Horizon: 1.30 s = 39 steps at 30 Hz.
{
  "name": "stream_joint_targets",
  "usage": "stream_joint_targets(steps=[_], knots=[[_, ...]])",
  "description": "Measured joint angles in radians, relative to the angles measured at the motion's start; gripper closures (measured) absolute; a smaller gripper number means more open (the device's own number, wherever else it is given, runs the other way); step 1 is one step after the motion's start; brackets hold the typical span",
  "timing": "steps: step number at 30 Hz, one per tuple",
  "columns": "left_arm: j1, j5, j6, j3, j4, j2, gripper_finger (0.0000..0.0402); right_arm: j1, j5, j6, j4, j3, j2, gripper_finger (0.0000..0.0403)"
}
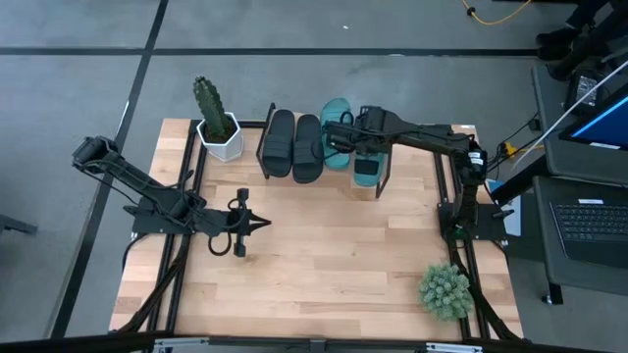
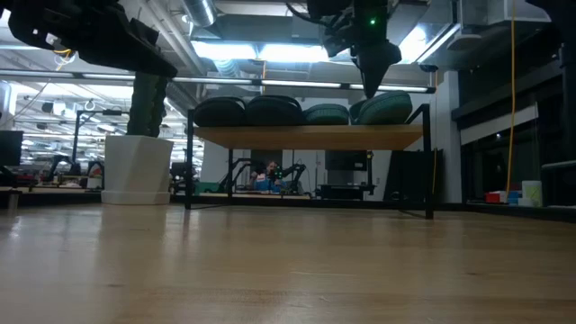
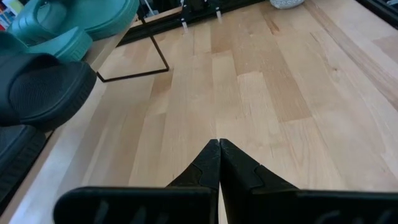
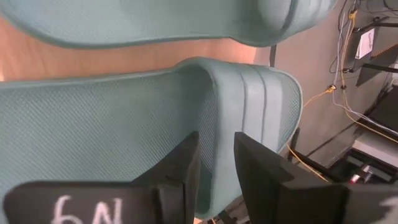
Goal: Pick and place slides into the shelf
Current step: Adjust the green slides on the shelf
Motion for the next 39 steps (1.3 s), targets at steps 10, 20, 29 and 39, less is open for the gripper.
stream_joint_targets(steps=[10, 20, 29, 39], knots=[[0.0, 0.0, 0.0, 0.0, 0.001, 0.0, 0.0401, 0.0, 0.029, -0.004, 0.0, 0.0, 0.002, 0.0303], [0.0, 0.0, 0.0, 0.0, 0.003, 0.0, 0.0401, -0.006, 0.136, -0.002, 0.018, -0.099, 0.007, 0.0303], [0.0, 0.0, 0.0, 0.0, 0.003, 0.0, 0.0401, -0.006, 0.153, 0.0, 0.083, -0.129, 0.007, 0.0306], [0.0, 0.0, 0.0, 0.0, 0.003, 0.0, 0.0401, -0.006, 0.171, 0.0, 0.108, -0.129, 0.007, 0.039]])
